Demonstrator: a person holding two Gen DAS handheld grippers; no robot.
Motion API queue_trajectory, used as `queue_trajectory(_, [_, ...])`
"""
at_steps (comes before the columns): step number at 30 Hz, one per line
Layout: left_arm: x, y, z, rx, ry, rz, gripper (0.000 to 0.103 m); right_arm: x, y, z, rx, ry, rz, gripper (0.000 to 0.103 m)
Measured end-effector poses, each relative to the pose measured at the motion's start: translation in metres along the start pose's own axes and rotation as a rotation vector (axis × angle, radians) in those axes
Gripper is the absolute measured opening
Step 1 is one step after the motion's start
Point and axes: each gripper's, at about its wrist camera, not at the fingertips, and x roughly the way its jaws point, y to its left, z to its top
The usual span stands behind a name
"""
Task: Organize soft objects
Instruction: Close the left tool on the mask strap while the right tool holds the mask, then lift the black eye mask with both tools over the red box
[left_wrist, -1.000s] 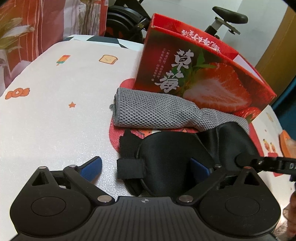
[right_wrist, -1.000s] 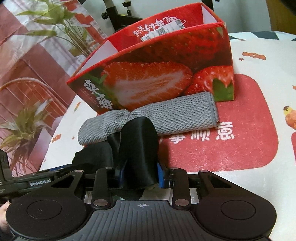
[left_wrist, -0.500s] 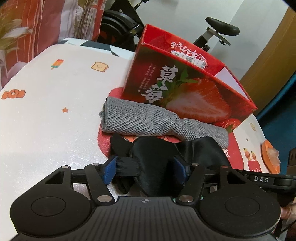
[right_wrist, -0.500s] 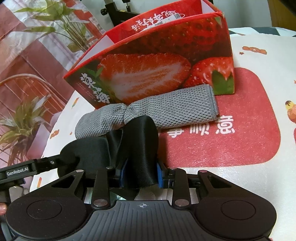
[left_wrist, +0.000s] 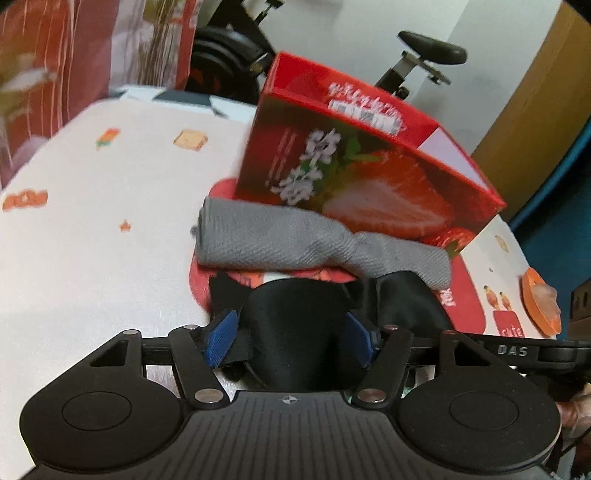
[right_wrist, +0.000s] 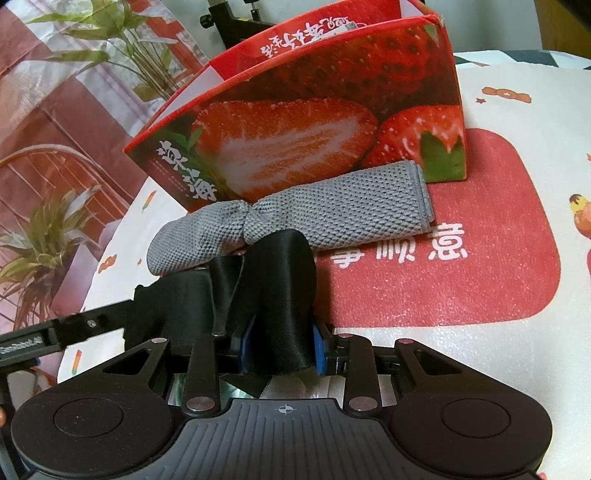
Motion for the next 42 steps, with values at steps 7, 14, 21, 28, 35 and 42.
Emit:
queue_trajectory(7, [0.008,0.005,-0.003,-0.034,0.029,-0.004,0.069,0.002,0.0,0.0,-0.001,0.007,-0.003,0.029])
queue_trajectory(14, [0.012,0.007,-0.002,-0.046,0.042,0.012,0.07,0.002,-0.001,-0.001,0.003,0.008,0.0,0.029])
queue_trajectory(21, [0.002,-0.001,-0.001,-0.054,0.026,-0.061,0.07,0.001,-0.002,-0.001,0.004,0.009,-0.001,0.029])
queue_trajectory(28, [0.01,-0.004,-0.002,-0.075,0.043,-0.083,0.055,0.001,-0.001,-0.001,-0.001,0.007,-0.003,0.029])
queue_trajectory(35, [0.006,-0.003,0.005,-0.08,0.02,-0.09,0.041,-0.012,0.011,0.003,-0.075,-0.04,0.003,0.023])
queue_trajectory(42, [-0.017,-0.011,0.023,-0.046,-0.078,-0.096,0.03,-0.036,0.031,0.016,-0.171,-0.117,0.027,0.015])
